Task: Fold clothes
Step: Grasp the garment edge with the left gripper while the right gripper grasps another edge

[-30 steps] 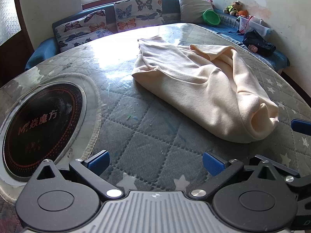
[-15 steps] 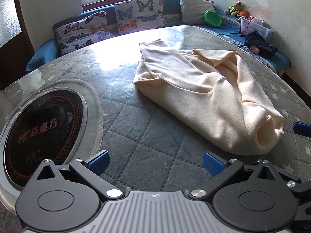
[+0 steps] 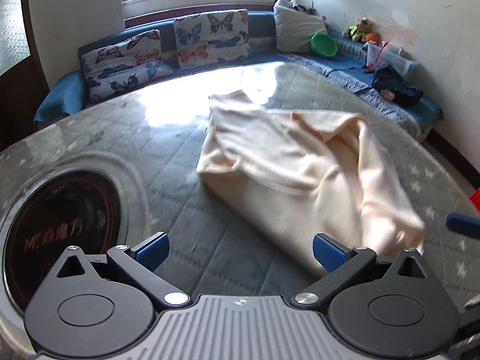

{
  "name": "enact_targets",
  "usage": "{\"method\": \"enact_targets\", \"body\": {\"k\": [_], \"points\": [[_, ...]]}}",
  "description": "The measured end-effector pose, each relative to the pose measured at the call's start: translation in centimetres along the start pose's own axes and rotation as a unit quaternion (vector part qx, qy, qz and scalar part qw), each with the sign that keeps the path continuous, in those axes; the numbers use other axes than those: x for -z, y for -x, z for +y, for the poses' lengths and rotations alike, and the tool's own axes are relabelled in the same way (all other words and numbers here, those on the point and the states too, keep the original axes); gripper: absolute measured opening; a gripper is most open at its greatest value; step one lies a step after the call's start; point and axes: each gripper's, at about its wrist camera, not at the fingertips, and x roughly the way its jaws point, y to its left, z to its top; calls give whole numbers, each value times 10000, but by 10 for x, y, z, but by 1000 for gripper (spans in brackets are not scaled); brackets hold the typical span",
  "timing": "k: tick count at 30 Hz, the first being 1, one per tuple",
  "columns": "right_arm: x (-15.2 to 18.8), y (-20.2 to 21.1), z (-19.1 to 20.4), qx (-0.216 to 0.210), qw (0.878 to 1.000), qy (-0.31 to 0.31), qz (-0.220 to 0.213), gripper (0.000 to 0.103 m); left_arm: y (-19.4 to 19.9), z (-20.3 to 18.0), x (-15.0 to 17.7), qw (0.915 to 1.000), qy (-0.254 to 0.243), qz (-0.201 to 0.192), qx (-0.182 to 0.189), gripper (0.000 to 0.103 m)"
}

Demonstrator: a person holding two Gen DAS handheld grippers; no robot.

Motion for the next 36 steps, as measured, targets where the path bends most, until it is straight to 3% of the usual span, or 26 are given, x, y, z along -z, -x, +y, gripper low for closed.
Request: {"method": "enact_targets", "body": {"k": [3,12,14,16,18,27,36], "points": [[-5,-5,-8,34,10000,-70,-18,103,-4,-6,-13,9999,1,-67,141,101],[-7,-17,-32,277,9992,-271,71,103,-32,-36,-34,9966,-271,-39,781,72],[-7,-19,-35,325,9990,-299,98,102,-42,-40,-35,9960,-350,49,816,52],[-8,-21,-39,364,9987,-330,94,98,-50,-39,-33,9952,-350,142,908,19],[-10,-23,-44,401,9985,-375,82,96,-50,-33,-30,9944,-282,121,1012,11],[-32,-53,-57,204,9981,-559,137,81,1,21,-4,9957,187,-399,815,6],[-49,-92,-52,119,9982,-526,266,75,44,80,50,9965,655,-234,460,5]]}}
